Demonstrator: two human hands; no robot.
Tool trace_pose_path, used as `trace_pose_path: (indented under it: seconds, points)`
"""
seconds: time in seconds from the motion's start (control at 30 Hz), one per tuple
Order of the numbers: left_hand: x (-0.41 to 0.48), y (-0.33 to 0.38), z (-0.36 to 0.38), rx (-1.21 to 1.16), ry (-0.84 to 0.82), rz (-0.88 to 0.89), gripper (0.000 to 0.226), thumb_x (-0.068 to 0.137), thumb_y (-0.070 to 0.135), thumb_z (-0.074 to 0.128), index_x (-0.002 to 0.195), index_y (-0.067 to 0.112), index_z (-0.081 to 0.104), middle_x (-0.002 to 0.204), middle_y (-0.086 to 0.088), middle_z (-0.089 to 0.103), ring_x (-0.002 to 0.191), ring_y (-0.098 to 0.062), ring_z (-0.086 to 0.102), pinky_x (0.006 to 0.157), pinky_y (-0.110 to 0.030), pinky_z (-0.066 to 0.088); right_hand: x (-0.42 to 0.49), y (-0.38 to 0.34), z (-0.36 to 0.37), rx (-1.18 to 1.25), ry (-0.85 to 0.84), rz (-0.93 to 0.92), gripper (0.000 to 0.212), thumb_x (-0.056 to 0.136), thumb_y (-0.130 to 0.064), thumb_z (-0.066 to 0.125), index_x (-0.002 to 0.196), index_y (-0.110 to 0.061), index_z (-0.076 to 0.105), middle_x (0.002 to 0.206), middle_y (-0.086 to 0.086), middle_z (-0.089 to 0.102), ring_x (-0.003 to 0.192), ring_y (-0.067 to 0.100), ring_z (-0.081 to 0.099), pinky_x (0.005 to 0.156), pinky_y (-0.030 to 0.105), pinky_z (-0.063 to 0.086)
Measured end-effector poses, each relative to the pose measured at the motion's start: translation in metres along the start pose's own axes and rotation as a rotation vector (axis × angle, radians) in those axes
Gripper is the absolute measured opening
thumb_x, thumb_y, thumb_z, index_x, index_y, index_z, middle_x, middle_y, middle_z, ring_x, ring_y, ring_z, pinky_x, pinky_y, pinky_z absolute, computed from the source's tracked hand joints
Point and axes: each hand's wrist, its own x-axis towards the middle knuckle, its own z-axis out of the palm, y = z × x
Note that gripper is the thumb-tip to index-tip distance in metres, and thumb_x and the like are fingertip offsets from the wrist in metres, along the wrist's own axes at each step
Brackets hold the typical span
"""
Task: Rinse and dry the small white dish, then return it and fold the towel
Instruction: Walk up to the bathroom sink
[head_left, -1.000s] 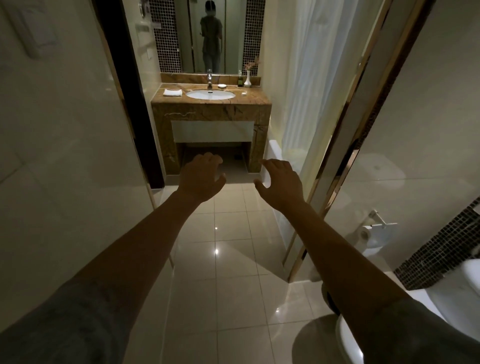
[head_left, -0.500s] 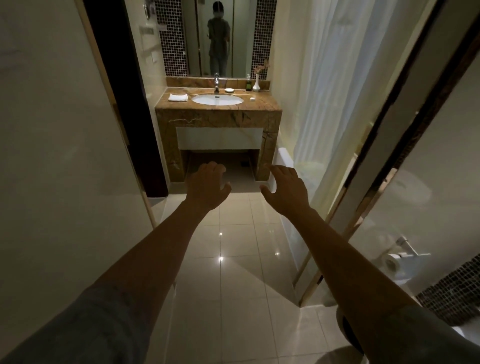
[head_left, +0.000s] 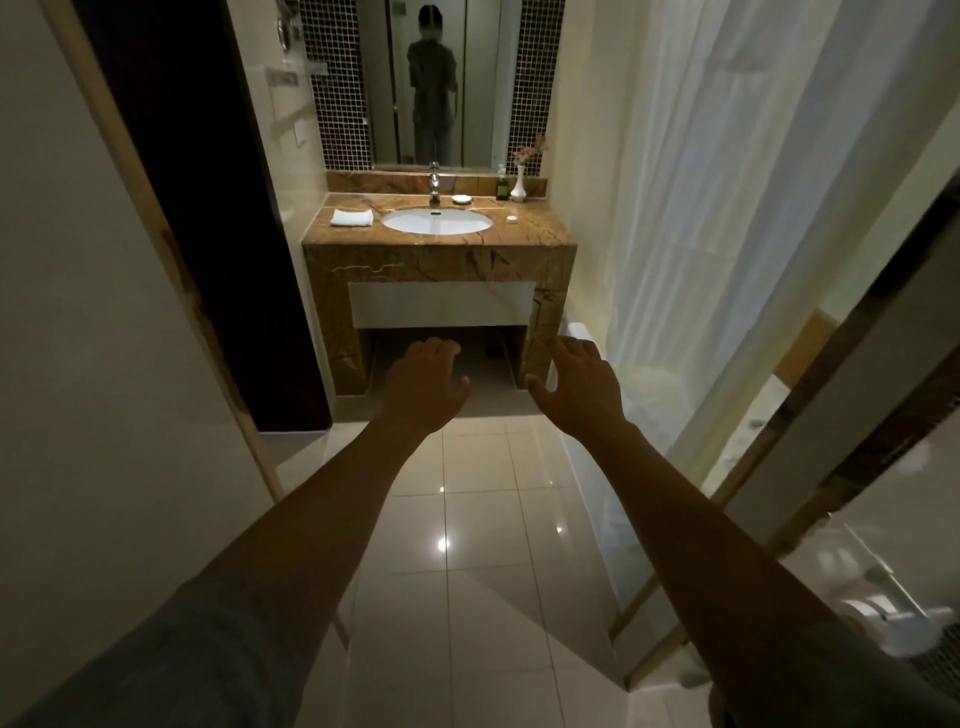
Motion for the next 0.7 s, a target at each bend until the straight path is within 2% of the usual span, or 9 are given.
trace_pose_path:
  seconds: [0.23, 0.43, 0.7]
  points:
    - [0.072, -0.026, 0.033, 0.003, -0.026, 0.021, 0.043, 0.088, 0.033, 0.057, 0.126, 0.013, 0.051, 0.125, -0.010, 0.057, 0.118, -0.027, 0.052, 0.094, -0.040, 0.045, 0.083, 0.026, 0.045, -0.003, 0.022, -0.052, 0.047, 0.086, -0.039, 0.060, 0.128, -0.019, 0.050, 0.127, 0.007, 0.061, 0.116, 0.028, 0.057, 0.094, 0.041, 0.048]
    - [0.151, -0.032, 0.059, 0.065, -0.023, -0.019, 0.042, 0.090, 0.035, 0.053, 0.124, 0.012, 0.049, 0.120, -0.010, 0.056, 0.108, -0.025, 0.054, 0.084, -0.038, 0.049, 0.163, 0.059, 0.073, -0.004, 0.015, -0.062, 0.053, 0.087, -0.043, 0.059, 0.133, -0.020, 0.047, 0.135, 0.008, 0.055, 0.127, 0.030, 0.049, 0.102, 0.043, 0.043]
    - [0.229, -0.044, 0.102, 0.100, -0.081, -0.089, 0.046, 0.091, 0.039, 0.051, 0.130, 0.016, 0.044, 0.125, -0.007, 0.053, 0.109, -0.022, 0.054, 0.080, -0.035, 0.047, 0.245, 0.095, 0.105, 0.022, -0.043, -0.110, 0.054, 0.089, -0.042, 0.056, 0.136, -0.018, 0.046, 0.138, 0.007, 0.054, 0.128, 0.027, 0.047, 0.103, 0.042, 0.043]
